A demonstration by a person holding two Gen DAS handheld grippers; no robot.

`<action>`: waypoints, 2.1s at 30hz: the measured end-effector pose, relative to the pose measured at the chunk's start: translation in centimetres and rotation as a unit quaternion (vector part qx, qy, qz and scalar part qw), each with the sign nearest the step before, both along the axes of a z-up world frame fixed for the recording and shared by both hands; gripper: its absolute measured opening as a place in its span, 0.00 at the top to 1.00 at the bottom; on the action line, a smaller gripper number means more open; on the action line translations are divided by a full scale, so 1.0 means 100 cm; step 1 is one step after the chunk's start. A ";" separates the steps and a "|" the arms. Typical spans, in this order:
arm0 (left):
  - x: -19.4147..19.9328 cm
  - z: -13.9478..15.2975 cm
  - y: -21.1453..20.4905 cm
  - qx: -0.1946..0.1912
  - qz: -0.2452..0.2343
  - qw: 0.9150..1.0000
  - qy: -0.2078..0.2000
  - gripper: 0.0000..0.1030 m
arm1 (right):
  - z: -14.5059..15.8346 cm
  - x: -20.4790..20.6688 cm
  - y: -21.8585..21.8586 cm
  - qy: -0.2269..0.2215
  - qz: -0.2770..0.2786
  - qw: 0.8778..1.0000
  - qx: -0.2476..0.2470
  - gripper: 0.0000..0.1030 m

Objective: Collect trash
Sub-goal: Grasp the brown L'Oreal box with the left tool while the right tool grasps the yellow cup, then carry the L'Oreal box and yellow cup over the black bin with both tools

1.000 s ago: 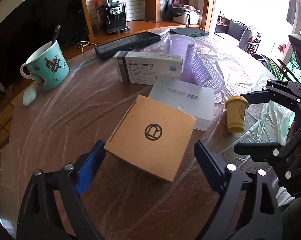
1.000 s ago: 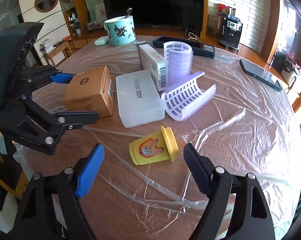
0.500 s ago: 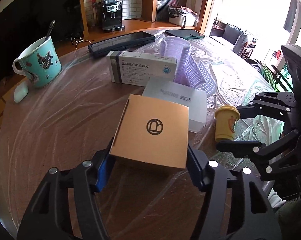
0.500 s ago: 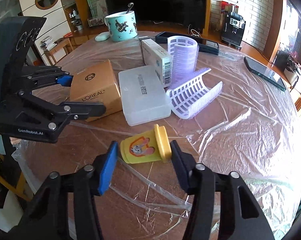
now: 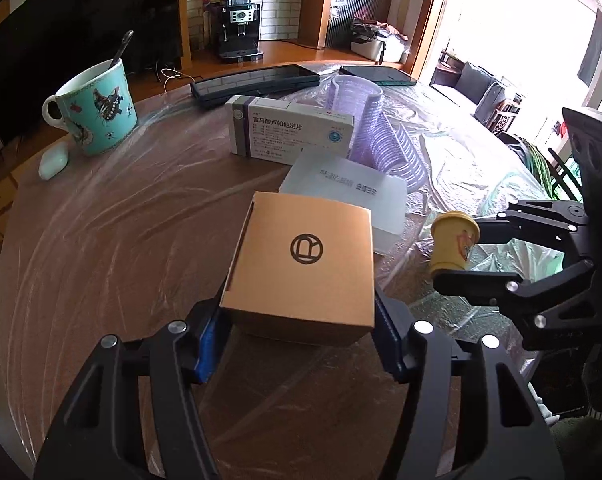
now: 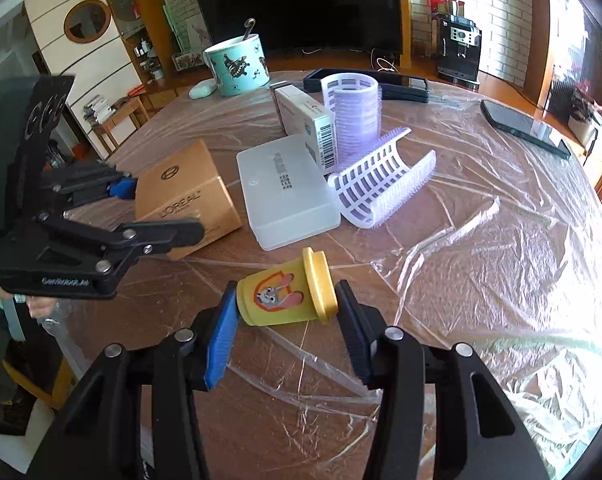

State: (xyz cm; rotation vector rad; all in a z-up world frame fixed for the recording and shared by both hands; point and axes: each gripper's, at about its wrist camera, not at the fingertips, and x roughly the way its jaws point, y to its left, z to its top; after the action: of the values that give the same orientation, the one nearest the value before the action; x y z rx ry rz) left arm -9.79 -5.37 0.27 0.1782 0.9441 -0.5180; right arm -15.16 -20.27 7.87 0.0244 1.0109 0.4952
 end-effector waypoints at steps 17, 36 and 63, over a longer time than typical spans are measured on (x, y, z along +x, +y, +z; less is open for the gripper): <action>-0.026 0.012 0.011 -0.028 0.037 0.999 0.000 0.43 | 0.008 -0.009 -0.007 -0.007 -0.013 1.000 0.015 0.54; -0.060 0.025 0.008 -0.040 0.038 0.998 -0.013 0.43 | 0.020 -0.027 -0.018 -0.018 -0.016 0.999 0.030 0.54; -0.105 0.041 0.002 -0.041 0.018 0.999 -0.030 0.43 | 0.045 -0.076 -0.030 -0.044 0.008 0.998 0.045 0.54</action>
State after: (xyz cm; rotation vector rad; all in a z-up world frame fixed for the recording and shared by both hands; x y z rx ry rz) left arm -20.26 -5.18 4.35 0.1009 0.8652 -0.5146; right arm -22.77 -23.24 12.42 0.0743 0.9018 0.5511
